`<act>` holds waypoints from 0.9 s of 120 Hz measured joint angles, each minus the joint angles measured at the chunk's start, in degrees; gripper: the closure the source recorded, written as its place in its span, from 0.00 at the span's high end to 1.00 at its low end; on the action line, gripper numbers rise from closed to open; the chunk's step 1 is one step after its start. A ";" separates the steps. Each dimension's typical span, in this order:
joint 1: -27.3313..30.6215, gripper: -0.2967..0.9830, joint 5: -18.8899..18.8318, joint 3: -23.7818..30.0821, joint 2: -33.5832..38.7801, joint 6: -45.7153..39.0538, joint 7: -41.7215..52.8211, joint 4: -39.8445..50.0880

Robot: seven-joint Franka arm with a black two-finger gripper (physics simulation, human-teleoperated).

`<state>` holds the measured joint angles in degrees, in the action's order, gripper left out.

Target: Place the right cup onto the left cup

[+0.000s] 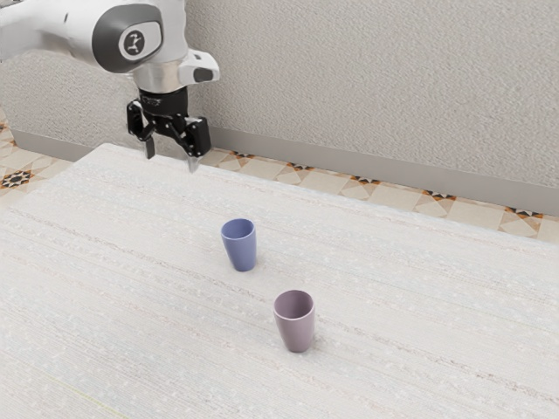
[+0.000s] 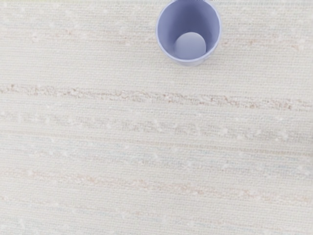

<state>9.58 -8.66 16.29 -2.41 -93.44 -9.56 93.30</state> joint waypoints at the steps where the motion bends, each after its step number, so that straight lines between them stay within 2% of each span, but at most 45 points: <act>1: -0.28 0.77 -0.07 0.19 -0.09 -0.10 -0.20 0.04; 24: -6.27 0.77 -1.26 4.16 -3.19 -2.98 -5.12 0.24; 63: -4.49 0.77 -1.77 9.76 -4.85 -10.85 -15.62 7.39; 108: -4.72 0.77 -1.82 16.43 -10.37 -16.39 -28.93 8.29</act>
<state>4.85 -10.49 32.72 -12.78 -109.83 -38.49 101.59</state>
